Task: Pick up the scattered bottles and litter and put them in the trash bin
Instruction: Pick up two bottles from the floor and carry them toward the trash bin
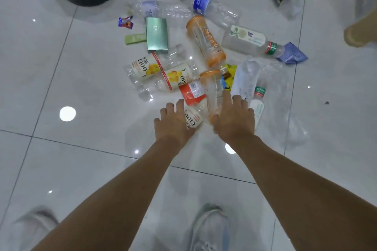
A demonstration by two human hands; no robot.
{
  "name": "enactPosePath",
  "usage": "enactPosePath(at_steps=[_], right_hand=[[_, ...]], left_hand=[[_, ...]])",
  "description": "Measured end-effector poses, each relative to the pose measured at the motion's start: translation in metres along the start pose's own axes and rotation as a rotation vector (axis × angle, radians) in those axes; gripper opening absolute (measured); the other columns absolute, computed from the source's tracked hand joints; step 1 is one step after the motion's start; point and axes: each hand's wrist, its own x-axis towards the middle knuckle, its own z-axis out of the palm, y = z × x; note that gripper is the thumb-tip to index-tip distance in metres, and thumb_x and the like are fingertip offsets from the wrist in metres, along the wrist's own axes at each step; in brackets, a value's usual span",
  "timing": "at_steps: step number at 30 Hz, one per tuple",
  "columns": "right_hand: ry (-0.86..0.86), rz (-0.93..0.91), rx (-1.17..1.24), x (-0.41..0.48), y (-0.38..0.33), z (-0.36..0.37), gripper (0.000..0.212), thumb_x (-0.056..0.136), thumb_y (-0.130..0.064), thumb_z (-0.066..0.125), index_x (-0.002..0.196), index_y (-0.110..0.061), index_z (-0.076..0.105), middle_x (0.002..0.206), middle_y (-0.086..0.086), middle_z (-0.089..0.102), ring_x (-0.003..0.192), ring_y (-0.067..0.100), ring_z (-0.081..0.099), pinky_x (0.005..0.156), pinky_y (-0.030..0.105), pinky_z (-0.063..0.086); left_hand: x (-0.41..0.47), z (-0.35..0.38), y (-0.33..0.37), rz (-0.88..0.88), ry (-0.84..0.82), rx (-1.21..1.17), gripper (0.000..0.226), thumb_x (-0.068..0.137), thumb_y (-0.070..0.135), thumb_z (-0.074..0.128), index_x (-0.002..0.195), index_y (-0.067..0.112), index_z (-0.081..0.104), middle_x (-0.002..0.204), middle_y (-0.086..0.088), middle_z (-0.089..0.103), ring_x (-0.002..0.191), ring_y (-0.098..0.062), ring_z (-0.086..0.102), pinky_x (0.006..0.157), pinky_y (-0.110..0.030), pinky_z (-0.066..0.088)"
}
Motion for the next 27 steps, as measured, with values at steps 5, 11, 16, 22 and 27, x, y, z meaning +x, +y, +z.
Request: enactPosePath(at_steps=[5, 11, 16, 22, 27], right_hand=[[0.179, -0.089, -0.158, 0.027, 0.000, 0.022, 0.072, 0.086, -0.042, 0.055, 0.146, -0.015, 0.026, 0.123, 0.013, 0.052, 0.113, 0.032, 0.045, 0.096, 0.043, 0.031], [0.081, -0.006, -0.211, 0.040, -0.013, 0.038, 0.105, 0.079, -0.060, 0.060, 0.152, -0.016, -0.001, 0.124, 0.015, 0.055, 0.115, 0.033, 0.045, 0.101, 0.050, 0.029], [0.084, 0.004, -0.332, 0.030, -0.025, 0.044, 0.092, 0.082, -0.037, 0.064, 0.149, -0.005, 0.010, 0.128, 0.016, 0.051, 0.119, 0.032, 0.043, 0.106, 0.048, 0.027], [-0.038, -0.031, -0.033, -0.013, -0.064, 0.016, 0.072, 0.072, -0.037, 0.075, 0.125, -0.004, 0.038, 0.124, 0.013, 0.042, 0.115, 0.028, 0.042, 0.088, 0.036, 0.044], [-0.037, -0.020, 0.059, -0.051, -0.100, -0.052, 0.078, 0.071, -0.035, 0.077, 0.129, -0.005, 0.035, 0.128, 0.014, 0.037, 0.120, 0.028, 0.037, 0.089, 0.032, 0.045]], left_hand=[[0.011, 0.035, -0.005, -0.031, -0.100, -0.020, 0.079, 0.074, 0.046, 0.072, 0.135, 0.020, 0.028, 0.122, -0.007, 0.046, 0.111, -0.026, 0.046, 0.075, -0.037, 0.042], [0.014, 0.018, -0.025, -0.049, 0.074, -0.047, 0.075, 0.076, 0.062, 0.065, 0.128, 0.020, 0.032, 0.112, -0.005, 0.045, 0.104, -0.025, 0.048, 0.070, -0.036, 0.042], [0.006, -0.006, -0.044, -0.030, 0.077, -0.002, 0.077, 0.079, 0.069, 0.051, 0.132, 0.018, 0.030, 0.114, -0.006, 0.044, 0.104, -0.025, 0.047, 0.073, -0.037, 0.043], [-0.023, -0.054, -0.064, -0.053, 0.104, -0.001, 0.084, 0.076, 0.061, 0.055, 0.140, 0.017, 0.021, 0.117, -0.005, 0.046, 0.106, -0.026, 0.048, 0.075, -0.038, 0.044], [-0.054, -0.131, -0.077, -0.011, 0.193, 0.077, 0.078, 0.074, 0.053, 0.063, 0.133, 0.016, 0.029, 0.115, -0.002, 0.048, 0.101, -0.023, 0.049, 0.072, -0.036, 0.041]])
